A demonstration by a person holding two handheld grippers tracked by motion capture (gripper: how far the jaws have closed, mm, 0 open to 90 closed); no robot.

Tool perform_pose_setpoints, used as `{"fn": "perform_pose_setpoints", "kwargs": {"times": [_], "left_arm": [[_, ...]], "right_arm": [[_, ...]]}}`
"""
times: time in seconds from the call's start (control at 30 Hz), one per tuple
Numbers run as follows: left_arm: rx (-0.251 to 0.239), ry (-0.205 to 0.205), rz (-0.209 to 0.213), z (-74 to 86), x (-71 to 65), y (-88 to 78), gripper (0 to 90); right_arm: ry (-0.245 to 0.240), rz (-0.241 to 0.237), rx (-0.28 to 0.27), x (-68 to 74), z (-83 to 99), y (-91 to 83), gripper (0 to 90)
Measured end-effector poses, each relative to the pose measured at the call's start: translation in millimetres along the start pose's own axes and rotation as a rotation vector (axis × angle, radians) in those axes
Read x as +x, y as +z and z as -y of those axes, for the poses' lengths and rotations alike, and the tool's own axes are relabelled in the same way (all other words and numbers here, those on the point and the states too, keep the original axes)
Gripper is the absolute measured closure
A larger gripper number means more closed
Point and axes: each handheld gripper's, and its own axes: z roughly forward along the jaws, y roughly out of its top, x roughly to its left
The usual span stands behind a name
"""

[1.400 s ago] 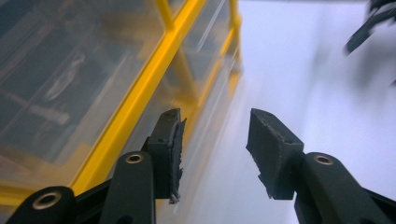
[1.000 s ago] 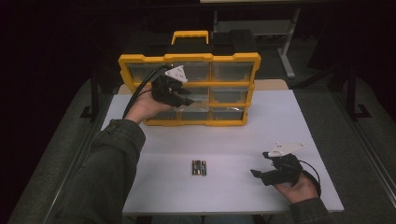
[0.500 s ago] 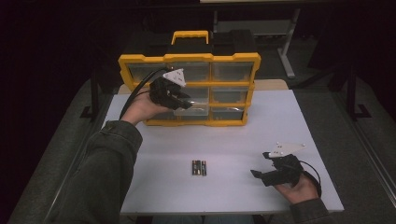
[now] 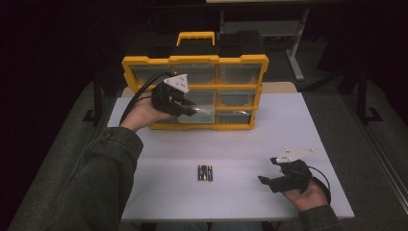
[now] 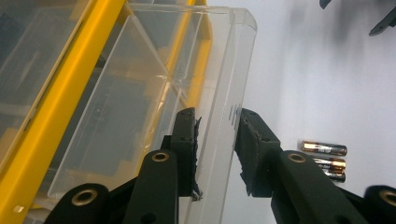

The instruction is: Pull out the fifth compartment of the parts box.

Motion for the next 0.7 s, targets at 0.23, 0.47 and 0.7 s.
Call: {"fn": "perform_pose_setpoints", "kwargs": {"times": [0.23, 0.47, 0.7], "left_arm": [[-0.002, 0.009, 0.013, 1.2, -3.8, -2.1, 69.9], [-0.011, 0.005, 0.036, 2.9, -6.0, -3.4, 70.3], [-0.018, -0.005, 0.047, 4.5, -6.9, -3.3, 70.5]], "right_arm": [[-0.006, -0.002, -0.001, 0.9, 0.1, 0.8, 19.9], [-0.004, -0.008, 0.006, 2.1, -0.2, 2.0, 19.8], [-0.004, -0.011, 0.008, 2.3, -0.3, 2.3, 19.7]]}}
